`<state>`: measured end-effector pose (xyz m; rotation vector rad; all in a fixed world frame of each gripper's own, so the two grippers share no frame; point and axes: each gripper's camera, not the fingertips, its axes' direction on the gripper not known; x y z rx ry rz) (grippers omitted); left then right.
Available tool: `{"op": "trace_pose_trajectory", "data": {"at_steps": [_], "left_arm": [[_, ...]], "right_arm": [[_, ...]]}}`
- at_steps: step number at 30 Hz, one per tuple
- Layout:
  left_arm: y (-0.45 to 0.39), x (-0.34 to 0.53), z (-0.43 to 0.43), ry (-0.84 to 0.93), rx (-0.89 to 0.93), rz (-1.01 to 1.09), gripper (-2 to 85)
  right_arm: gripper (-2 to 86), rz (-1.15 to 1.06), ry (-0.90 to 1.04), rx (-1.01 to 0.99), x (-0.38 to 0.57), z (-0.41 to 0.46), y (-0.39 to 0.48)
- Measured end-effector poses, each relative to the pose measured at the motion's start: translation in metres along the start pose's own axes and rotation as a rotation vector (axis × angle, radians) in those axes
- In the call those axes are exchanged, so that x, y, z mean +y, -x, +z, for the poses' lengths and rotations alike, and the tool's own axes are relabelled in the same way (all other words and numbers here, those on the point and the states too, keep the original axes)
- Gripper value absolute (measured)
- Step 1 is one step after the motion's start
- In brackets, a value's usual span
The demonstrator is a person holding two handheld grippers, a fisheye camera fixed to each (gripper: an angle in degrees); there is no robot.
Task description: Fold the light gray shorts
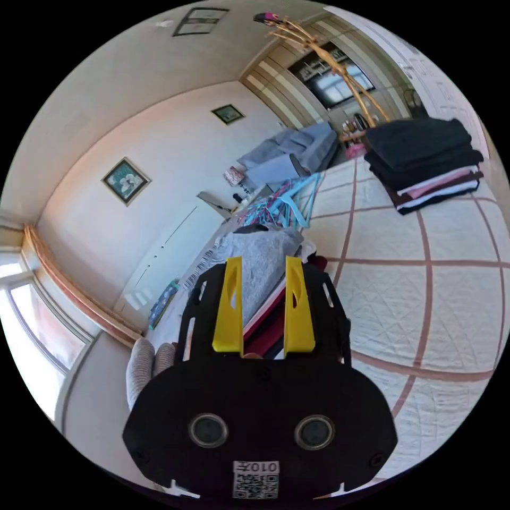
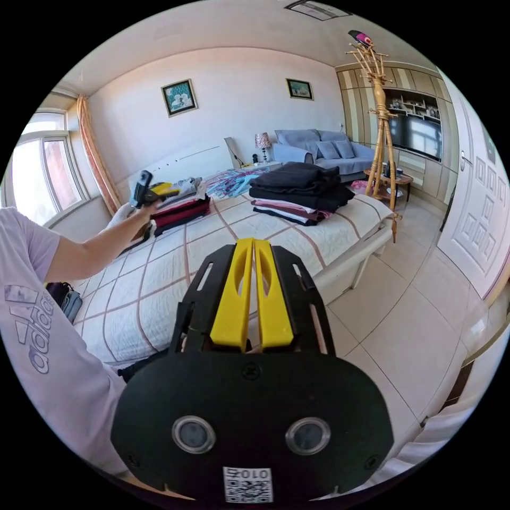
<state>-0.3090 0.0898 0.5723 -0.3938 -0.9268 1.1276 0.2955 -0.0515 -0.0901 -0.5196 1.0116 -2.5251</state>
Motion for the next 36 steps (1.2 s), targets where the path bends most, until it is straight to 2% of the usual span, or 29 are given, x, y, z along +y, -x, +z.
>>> {"op": "trace_pose_trajectory", "data": {"at_steps": [2,4,9,14,17,19,22,24,26,28,29,32,36], "left_arm": [[-0.014,-0.002,0.02,0.061,0.027,0.119,9.0],[-0.013,-0.002,0.028,0.089,0.048,0.122,8.8],[0.029,-0.001,0.04,0.139,0.2,-0.061,7.9],[0.111,0.03,0.051,0.126,0.548,-0.401,6.7],[0.159,0.059,0.036,0.049,0.608,-0.617,6.2],[0.182,0.067,0.002,-0.041,0.561,-0.672,6.0],[0.196,0.062,-0.087,-0.185,0.436,-0.503,5.9],[0.195,0.071,-0.149,-0.338,0.468,-0.336,5.8],[0.177,0.095,-0.223,-0.476,0.615,-0.04,5.8],[0.154,0.115,-0.252,-0.404,0.788,0.129,5.8],[0.138,0.132,-0.257,-0.311,0.878,0.121,5.7],[0.09,0.198,-0.254,-0.169,0.91,0.022,4.1],[0.071,0.276,-0.252,-0.148,1.001,-0.197,1.5]], "right_arm": [[2.9,-0.011,-0.001,-0.004,0.0,-0.007,0.006],[2.9,-0.016,0.013,0.017,0.001,-0.013,0.009],[2.8,0.025,0.064,0.061,0.008,-0.027,0.001],[2.6,0.057,0.044,0.036,0.003,-0.034,-0.008],[2.6,0.049,0.049,0.018,-0.005,-0.035,-0.01],[2.6,0.043,0.054,0.007,-0.01,-0.035,-0.01],[2.5,0.026,0.054,-0.022,-0.019,-0.035,-0.007],[2.6,0.012,0.05,-0.048,-0.025,-0.037,-0.003],[2.9,0.0,0.049,-0.072,-0.03,-0.036,0.0],[3.2,-0.021,0.062,-0.11,-0.036,-0.034,0.005],[3.6,-0.039,0.075,-0.141,-0.04,-0.032,0.008],[6.1,-0.072,0.12,-0.215,-0.053,-0.023,0.02],[8.6,-0.126,0.188,-0.277,-0.066,-0.006,0.044]]}}
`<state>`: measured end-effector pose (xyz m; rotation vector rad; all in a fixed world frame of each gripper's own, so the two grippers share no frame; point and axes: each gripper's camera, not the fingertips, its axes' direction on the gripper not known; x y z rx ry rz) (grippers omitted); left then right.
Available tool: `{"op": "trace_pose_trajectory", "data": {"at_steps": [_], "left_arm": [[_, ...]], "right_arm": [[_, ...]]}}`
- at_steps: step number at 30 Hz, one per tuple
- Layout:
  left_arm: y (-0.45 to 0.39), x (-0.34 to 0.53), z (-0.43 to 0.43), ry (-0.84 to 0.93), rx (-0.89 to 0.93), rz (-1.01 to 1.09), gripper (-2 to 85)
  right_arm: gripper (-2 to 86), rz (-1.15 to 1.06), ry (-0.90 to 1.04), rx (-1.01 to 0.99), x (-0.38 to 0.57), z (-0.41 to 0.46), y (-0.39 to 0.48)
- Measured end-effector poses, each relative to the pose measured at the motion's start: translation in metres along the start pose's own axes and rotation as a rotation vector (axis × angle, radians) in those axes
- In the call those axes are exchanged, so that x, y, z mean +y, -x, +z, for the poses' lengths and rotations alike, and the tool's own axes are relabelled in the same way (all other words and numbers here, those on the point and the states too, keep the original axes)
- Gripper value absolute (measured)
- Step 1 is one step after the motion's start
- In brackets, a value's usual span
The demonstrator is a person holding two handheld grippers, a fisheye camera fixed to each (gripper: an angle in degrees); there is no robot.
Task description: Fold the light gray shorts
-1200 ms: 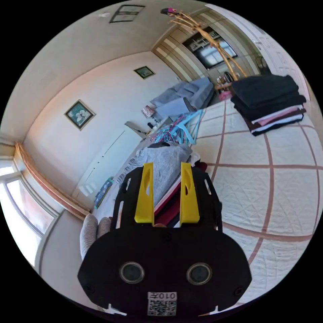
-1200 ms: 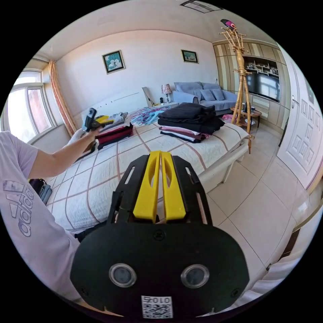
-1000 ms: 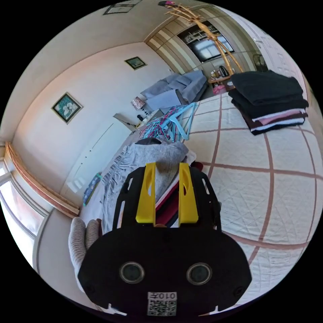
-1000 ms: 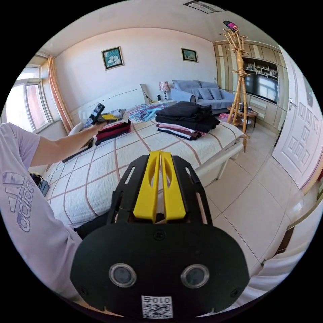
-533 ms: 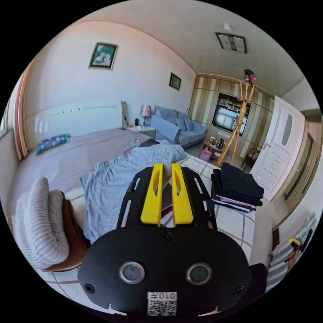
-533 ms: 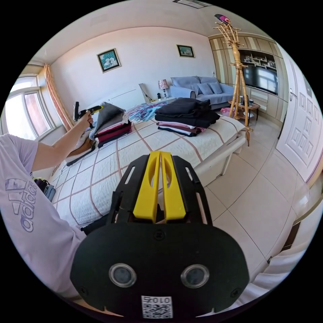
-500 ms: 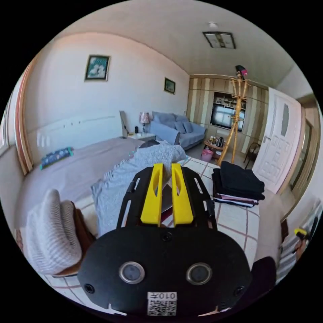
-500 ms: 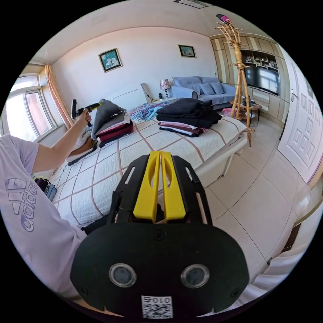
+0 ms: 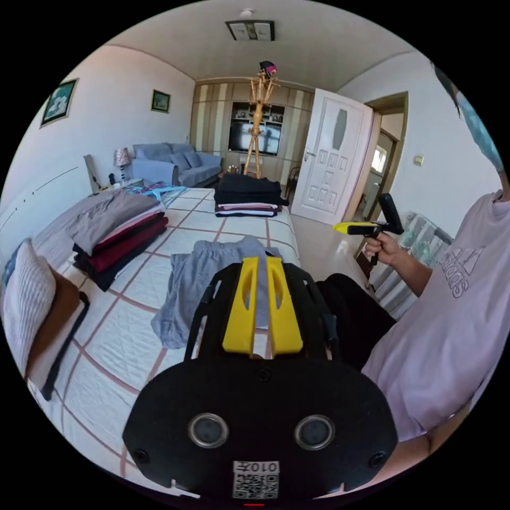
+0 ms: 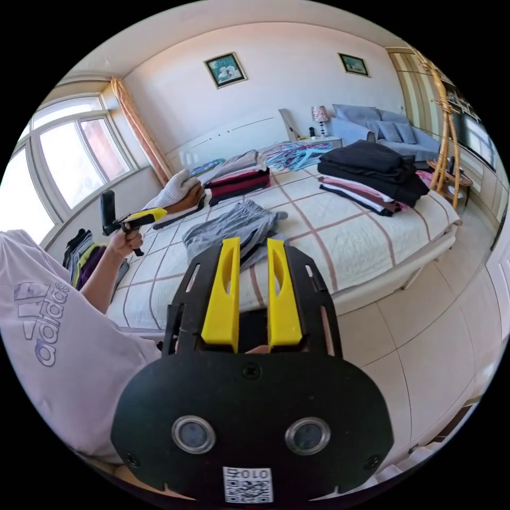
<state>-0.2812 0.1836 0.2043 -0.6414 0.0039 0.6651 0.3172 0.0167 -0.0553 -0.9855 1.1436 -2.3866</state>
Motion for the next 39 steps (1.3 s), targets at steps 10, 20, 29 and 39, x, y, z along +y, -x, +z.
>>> {"op": "trace_pose_trajectory", "data": {"at_steps": [10,20,29,39], "left_arm": [[-0.033,0.059,-0.013,-0.187,-0.182,-0.049,-0.1],[-0.024,0.119,0.001,-0.066,-0.134,-0.308,5.2],[0.009,0.132,-0.012,-0.099,0.054,-0.48,14.2],[0.012,0.171,0.023,0.05,0.016,-0.6,5.7]], "right_arm": [[13.1,0.056,0.087,-0.051,-0.067,0.085,-0.008],[6.4,0.184,0.284,-0.007,-0.147,0.162,-0.018],[4.6,-0.387,0.074,-0.138,-0.136,0.103,0.128],[4.8,-0.663,0.237,-0.23,-0.086,0.118,0.199]]}}
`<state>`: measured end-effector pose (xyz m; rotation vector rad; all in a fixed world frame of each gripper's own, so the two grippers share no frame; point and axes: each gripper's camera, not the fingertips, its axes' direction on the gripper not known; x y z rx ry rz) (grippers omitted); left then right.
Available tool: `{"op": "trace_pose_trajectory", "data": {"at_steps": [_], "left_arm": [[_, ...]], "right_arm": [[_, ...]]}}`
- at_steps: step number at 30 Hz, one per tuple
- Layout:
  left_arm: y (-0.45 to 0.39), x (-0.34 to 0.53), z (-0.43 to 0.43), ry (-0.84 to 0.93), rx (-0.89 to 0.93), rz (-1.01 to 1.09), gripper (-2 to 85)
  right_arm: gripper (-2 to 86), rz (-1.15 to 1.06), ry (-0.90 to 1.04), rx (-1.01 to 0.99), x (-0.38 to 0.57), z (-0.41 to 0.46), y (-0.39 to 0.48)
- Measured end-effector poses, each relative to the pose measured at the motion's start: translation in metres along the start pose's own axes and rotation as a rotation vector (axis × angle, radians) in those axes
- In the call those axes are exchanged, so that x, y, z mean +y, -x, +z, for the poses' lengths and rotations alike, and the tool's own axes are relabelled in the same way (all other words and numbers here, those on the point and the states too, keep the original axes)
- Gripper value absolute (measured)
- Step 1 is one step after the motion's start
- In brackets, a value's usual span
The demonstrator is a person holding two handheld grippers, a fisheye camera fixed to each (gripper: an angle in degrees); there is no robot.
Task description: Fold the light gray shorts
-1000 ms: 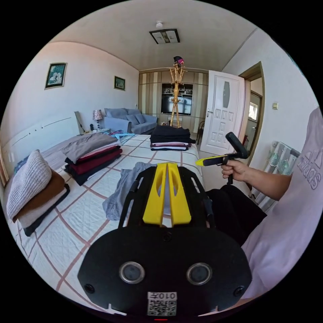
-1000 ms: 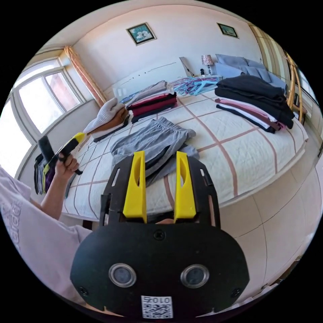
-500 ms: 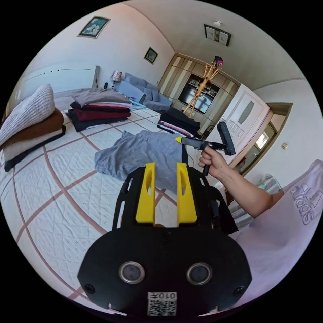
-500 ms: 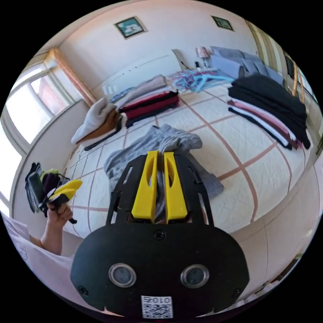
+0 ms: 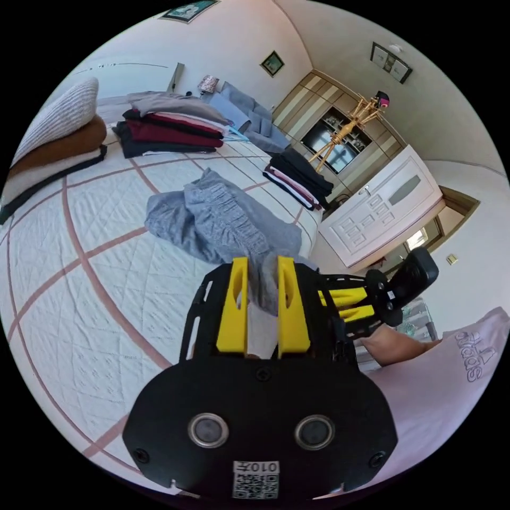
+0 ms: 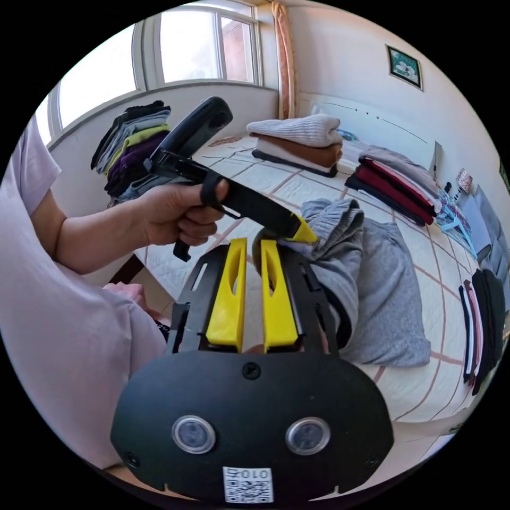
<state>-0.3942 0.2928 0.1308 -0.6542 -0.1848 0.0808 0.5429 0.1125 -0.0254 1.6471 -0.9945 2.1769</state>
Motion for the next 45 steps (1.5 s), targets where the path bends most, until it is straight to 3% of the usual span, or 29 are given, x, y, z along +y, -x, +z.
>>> {"op": "trace_pose_trajectory", "data": {"at_steps": [3,7,14,24,30,33,37,40,45], "left_arm": [[0.016,0.017,-0.015,-0.044,-0.035,-0.043,2.0],[0.038,0.035,-0.035,-0.103,0.011,-0.07,1.7],[0.024,0.066,-0.034,-0.078,0.04,0.015,12.1],[0.02,0.103,-0.015,-0.024,-0.122,0.002,8.3],[0.039,0.095,-0.029,-0.13,-0.003,-0.055,2.5],[0.056,0.098,-0.048,-0.266,0.208,-0.067,1.5],[0.057,0.104,-0.083,-0.403,0.339,0.065,0.9],[0.056,0.11,-0.098,-0.42,0.35,0.123,0.8],[0.073,0.131,-0.108,-0.436,0.36,0.071,0.6]], "right_arm": [[4.3,0.037,-0.066,-0.035,0.013,-0.015,-0.006],[5.7,0.163,-0.14,0.091,0.025,-0.04,-0.022],[6.6,0.086,-0.01,0.246,0.012,-0.034,-0.017],[6.8,0.13,0.019,0.231,0.006,-0.026,-0.032],[7.2,0.151,0.014,0.233,0.011,-0.041,-0.034],[7.8,0.149,-0.007,0.215,0.005,-0.054,-0.036],[8.7,0.137,-0.035,0.193,-0.008,-0.065,-0.04],[10.2,0.211,-0.038,0.06,-0.01,-0.062,-0.062],[10.5,0.46,-0.131,-0.374,0.014,-0.049,-0.116]]}}
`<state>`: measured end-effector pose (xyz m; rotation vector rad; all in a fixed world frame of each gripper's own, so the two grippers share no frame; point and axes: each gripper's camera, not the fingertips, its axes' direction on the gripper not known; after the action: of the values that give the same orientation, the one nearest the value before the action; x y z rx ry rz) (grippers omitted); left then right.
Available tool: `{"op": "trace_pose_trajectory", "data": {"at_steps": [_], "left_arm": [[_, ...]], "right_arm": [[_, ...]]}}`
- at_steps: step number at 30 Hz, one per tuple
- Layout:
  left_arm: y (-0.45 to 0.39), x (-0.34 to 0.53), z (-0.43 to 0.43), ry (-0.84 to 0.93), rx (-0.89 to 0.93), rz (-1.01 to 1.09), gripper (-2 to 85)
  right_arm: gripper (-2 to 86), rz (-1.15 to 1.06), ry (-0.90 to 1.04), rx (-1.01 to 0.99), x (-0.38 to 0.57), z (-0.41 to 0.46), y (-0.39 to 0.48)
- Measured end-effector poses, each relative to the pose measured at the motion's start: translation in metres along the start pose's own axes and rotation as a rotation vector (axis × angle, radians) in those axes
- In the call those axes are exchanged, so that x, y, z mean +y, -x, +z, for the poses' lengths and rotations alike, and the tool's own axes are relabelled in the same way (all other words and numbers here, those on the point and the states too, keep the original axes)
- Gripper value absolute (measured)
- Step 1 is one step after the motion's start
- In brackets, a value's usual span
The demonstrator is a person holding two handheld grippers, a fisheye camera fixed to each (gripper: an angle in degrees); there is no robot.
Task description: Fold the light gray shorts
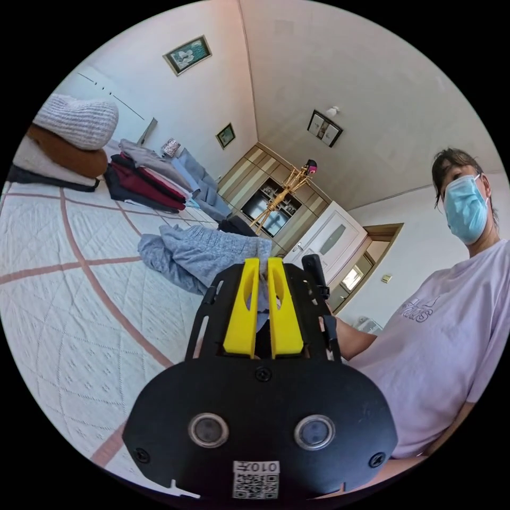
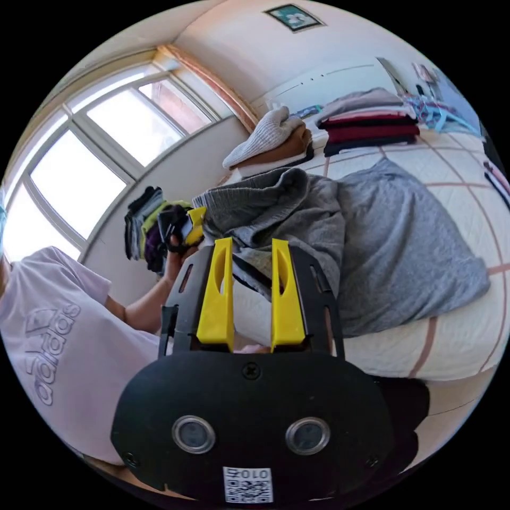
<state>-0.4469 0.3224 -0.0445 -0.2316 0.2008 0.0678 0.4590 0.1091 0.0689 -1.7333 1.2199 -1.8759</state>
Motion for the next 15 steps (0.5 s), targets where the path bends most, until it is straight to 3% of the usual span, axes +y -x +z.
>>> {"op": "trace_pose_trajectory", "data": {"at_steps": [9,15], "left_arm": [[-0.003,0.0,0.002,0.041,0.08,0.045,0.6],[0.005,-0.034,-0.046,0.0,-0.087,0.072,0.5]], "right_arm": [[8.3,0.057,0.131,-0.005,-0.016,0.043,0.002],[3.6,0.028,0.044,0.102,-0.016,-0.005,0.011]]}}
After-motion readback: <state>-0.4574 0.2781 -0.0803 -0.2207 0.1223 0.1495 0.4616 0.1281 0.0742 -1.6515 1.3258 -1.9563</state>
